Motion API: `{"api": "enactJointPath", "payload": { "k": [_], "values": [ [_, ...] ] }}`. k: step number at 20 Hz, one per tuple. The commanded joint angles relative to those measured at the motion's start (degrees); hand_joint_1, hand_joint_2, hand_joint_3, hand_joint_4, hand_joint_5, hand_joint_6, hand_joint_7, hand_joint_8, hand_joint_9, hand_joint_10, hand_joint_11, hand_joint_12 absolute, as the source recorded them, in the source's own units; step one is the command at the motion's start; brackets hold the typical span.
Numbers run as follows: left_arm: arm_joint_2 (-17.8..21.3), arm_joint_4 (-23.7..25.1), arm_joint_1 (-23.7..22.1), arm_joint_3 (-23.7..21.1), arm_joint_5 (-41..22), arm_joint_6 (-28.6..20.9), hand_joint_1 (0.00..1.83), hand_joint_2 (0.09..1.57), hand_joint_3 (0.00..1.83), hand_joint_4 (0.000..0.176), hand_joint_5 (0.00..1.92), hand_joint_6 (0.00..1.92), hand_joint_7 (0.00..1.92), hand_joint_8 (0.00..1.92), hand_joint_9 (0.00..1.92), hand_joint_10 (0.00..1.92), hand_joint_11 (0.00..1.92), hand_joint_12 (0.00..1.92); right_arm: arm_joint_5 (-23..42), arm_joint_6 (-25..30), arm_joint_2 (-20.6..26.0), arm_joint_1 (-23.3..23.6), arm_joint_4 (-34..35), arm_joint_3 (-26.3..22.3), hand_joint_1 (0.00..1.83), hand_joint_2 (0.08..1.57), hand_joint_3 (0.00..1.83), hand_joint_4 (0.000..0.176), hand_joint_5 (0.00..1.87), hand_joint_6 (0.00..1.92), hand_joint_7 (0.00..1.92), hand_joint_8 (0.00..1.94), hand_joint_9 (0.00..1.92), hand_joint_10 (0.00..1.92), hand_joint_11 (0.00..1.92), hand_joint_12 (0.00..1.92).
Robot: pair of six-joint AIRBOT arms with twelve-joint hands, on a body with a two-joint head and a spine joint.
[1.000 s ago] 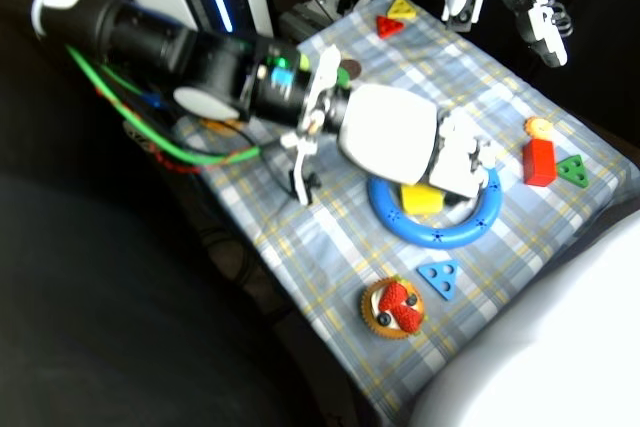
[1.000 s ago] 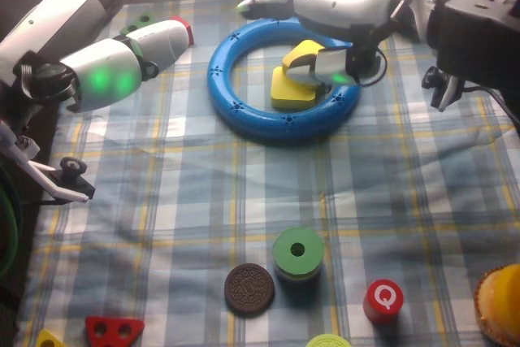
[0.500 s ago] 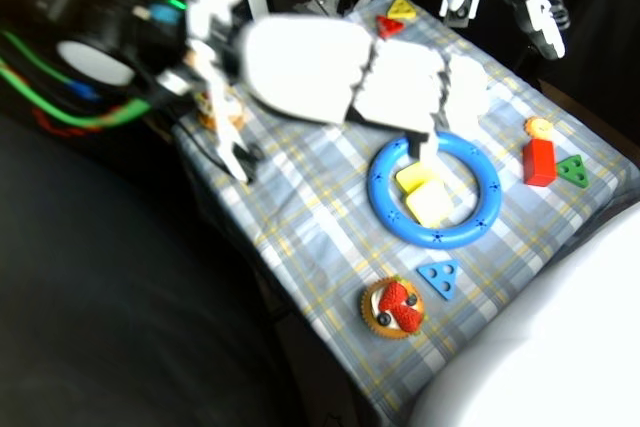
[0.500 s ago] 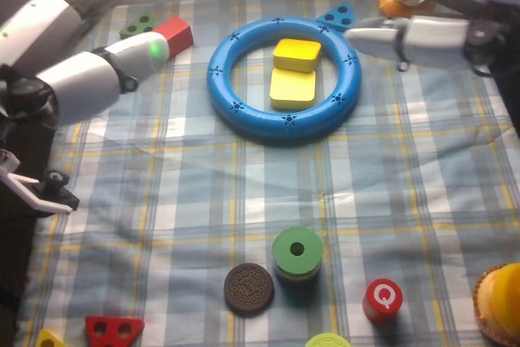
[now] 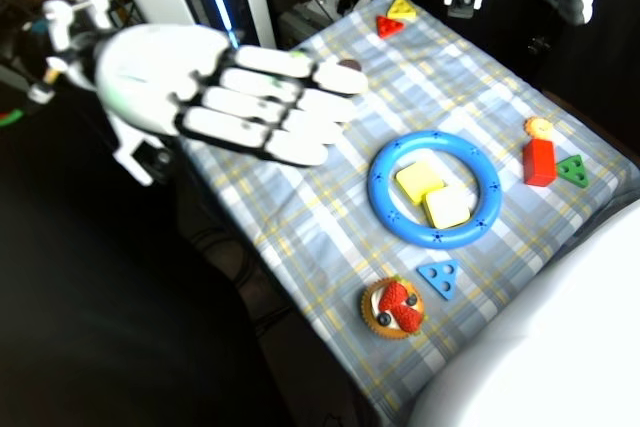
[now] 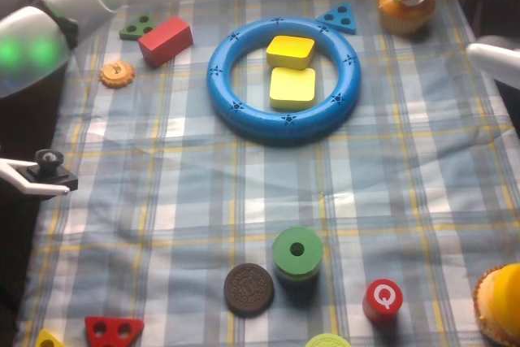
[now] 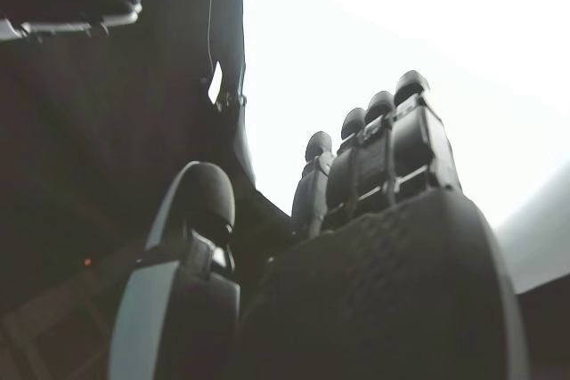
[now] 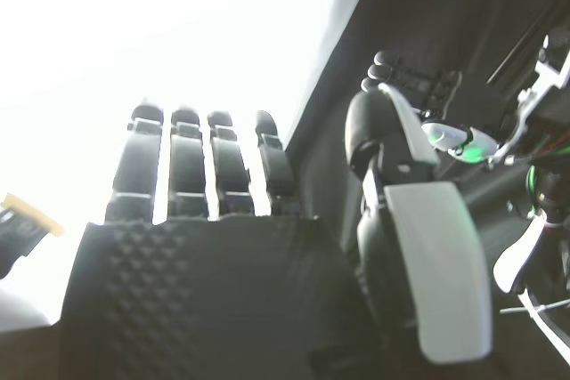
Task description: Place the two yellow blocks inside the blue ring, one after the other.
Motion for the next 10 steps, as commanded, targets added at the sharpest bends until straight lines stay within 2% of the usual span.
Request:
{"api": "enactJointPath", "payload": {
  "k": [1,2,3,4,5,6,7,8,9,10],
  "values": [
    [0.3,0.9,-0.2,0.1,-9.8,-1.1,0.34,1.42,0.0,0.074,0.0,0.0,0.03,0.02,0.07,0.04,0.0,0.8,12.7,0.3,0.7,-0.2,1.1,-0.1,0.49,1.32,0.0,0.054,0.0,0.0,0.0,0.0,0.0,0.0,0.0,0.29],
    [0.4,0.8,0.2,0.0,-11.4,-1.8,0.34,1.42,0.0,0.075,0.0,0.0,0.03,0.01,0.07,0.03,0.0,0.89,15.9,0.3,1.2,-2.4,2.2,-0.8,0.52,1.31,0.0,0.057,0.0,0.0,0.0,0.0,0.0,0.0,0.0,0.19],
    [0.5,0.8,0.5,0.0,-12.6,-2.5,0.34,1.42,0.0,0.075,0.0,0.0,0.03,0.01,0.07,0.03,0.0,0.89,19.0,0.4,1.7,-4.3,3.5,-1.5,0.52,1.31,0.0,0.057,0.0,0.0,0.0,0.0,0.0,0.0,0.0,0.19],
    [0.5,0.8,0.8,0.0,-14.0,-3.1,0.42,1.43,0.0,0.094,0.0,0.0,0.0,0.0,0.04,0.02,0.0,0.56,22.4,0.5,2.3,-6.5,4.7,-2.2,0.49,1.32,0.0,0.052,0.0,0.0,0.0,0.0,0.0,0.0,0.0,0.02],
    [0.5,0.8,1.2,0.0,-15.5,-4.2,0.42,1.43,0.0,0.094,0.0,0.0,0.0,0.0,0.04,0.02,0.0,0.56,25.1,0.8,2.8,-8.4,5.8,-2.6,0.49,1.32,0.0,0.052,0.0,0.0,0.0,0.0,0.0,0.0,0.0,0.02],
    [0.5,0.8,1.4,0.2,-16.3,-5.2,0.33,1.42,0.0,0.122,0.0,0.0,0.0,0.0,0.01,0.0,0.0,0.11,26.9,1.1,3.1,-9.4,6.5,-2.9,0.51,1.29,0.02,0.043,0.0,0.0,0.0,0.0,0.0,0.0,0.0,0.15],
    [0.6,0.8,2.0,0.5,-17.8,-7.0,0.3,1.38,0.0,0.139,0.0,0.0,0.0,0.0,0.0,0.0,0.0,0.02,29.8,2.1,3.4,-11.1,7.4,-3.0,0.51,1.27,0.01,0.05,0.0,0.0,0.0,0.0,0.02,0.01,0.0,0.22],
    [0.9,0.8,2.6,0.6,-19.2,-7.9,0.4,1.4,0.0,0.151,0.0,0.0,0.0,0.0,0.0,0.0,0.0,0.0,31.9,3.3,3.5,-12.2,8.0,-3.0,0.47,1.27,0.0,0.068,0.0,0.0,0.0,0.0,0.04,0.01,0.0,0.19],
    [1.3,0.8,3.1,0.4,-20.5,-8.1,0.42,1.4,0.0,0.168,0.0,0.0,0.0,0.0,0.0,0.0,0.0,0.0,35.0,4.3,3.6,-13.5,8.6,-3.1,0.53,1.27,0.0,0.074,0.0,0.0,0.0,0.0,0.01,0.0,0.0,0.04],
    [1.6,0.9,3.4,0.1,-22.0,-8.1,0.48,1.44,0.01,0.149,0.0,0.0,0.0,0.0,0.0,0.0,0.0,0.0,37.6,4.7,3.7,-14.3,9.0,-3.2,0.55,1.26,0.0,0.056,0.0,0.0,0.0,0.0,0.0,0.0,0.0,0.0]
  ]
}}
